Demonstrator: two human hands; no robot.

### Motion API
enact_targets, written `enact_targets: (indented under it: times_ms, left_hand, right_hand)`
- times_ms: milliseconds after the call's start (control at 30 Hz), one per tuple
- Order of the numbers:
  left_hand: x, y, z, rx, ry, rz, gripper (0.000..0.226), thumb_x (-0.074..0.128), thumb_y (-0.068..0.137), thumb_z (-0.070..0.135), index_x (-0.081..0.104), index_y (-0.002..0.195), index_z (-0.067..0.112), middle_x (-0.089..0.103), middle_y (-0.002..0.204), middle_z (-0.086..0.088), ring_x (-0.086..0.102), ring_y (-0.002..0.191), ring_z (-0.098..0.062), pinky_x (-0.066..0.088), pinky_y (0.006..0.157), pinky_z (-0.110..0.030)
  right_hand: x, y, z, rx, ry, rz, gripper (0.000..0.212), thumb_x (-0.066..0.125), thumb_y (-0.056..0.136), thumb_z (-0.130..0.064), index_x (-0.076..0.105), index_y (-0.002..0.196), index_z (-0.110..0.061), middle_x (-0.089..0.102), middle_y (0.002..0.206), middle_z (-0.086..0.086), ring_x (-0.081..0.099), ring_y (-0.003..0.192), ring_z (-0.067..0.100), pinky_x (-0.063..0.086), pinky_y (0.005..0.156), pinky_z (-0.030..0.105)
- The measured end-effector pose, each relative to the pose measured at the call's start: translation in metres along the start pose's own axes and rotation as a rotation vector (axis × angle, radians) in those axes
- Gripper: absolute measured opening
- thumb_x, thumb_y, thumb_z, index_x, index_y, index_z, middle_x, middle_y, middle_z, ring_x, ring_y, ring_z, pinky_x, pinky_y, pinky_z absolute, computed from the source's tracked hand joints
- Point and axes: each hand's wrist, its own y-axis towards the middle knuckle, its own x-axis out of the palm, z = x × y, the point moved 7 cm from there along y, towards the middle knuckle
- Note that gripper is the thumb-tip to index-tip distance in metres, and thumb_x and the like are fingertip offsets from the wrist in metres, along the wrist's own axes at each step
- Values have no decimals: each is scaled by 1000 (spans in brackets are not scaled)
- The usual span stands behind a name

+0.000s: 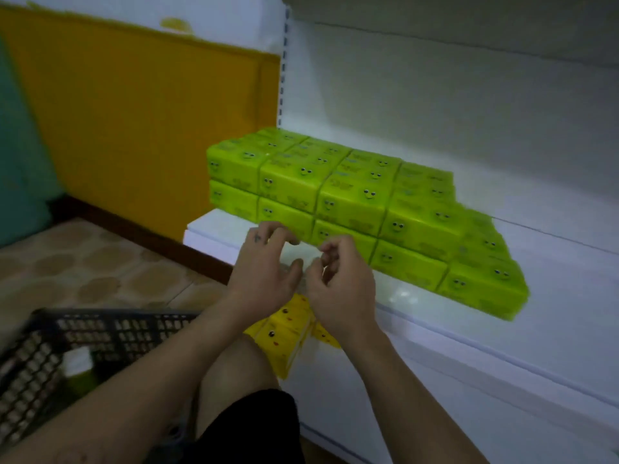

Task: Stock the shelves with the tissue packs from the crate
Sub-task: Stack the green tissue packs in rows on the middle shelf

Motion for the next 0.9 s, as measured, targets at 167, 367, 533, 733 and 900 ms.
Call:
enact_targets:
  times_ms: [167, 367, 533, 733, 900]
  left_hand:
    - [-63, -72, -148, -461, 117, 22, 27, 54, 84, 37, 54, 102, 18, 48, 107, -2, 43, 101, -23, 29, 77, -27]
    - [-91, -167, -281, -977, 147, -128, 27, 60, 90, 36, 50, 110, 21, 48, 112, -1, 47, 109, -22, 45, 91, -35]
    - [-94, -229, -378, -1276, 113, -163, 43, 65, 87, 39, 50, 121, 18, 53, 119, -3, 55, 101, -20, 48, 79, -29]
    - [-76, -286, -492, -1513, 117, -158, 55, 69, 84, 39, 46, 127, 15, 53, 125, -8, 56, 100, -22, 48, 77, -32]
    - [-28, -323, -579, -1668, 157, -203, 71, 67, 81, 53, 36, 137, 23, 40, 139, -13, 49, 120, -33, 49, 94, -44]
  right_hand:
    - [166, -22, -22, 1, -10, -538, 25, 56, 80, -25, 49, 104, -27, 59, 101, -4, 59, 87, 19, 50, 75, 39]
    - [318, -62, -30, -7, -158, -1086, 37, 56, 87, -29, 49, 123, -23, 51, 127, 0, 55, 109, 25, 49, 89, 36]
    - [424, -85, -26, 143, -115, -1395, 45, 54, 94, -33, 41, 136, -25, 45, 137, 0, 51, 117, 23, 48, 90, 37]
    - [523, -97, 5, 318, -63, -1480, 53, 58, 92, -38, 39, 140, -25, 46, 139, -1, 50, 121, 22, 48, 99, 43]
    - [577, -107, 36, 440, -68, -1480, 49, 58, 92, -36, 40, 138, -30, 45, 138, -5, 49, 120, 17, 45, 97, 36]
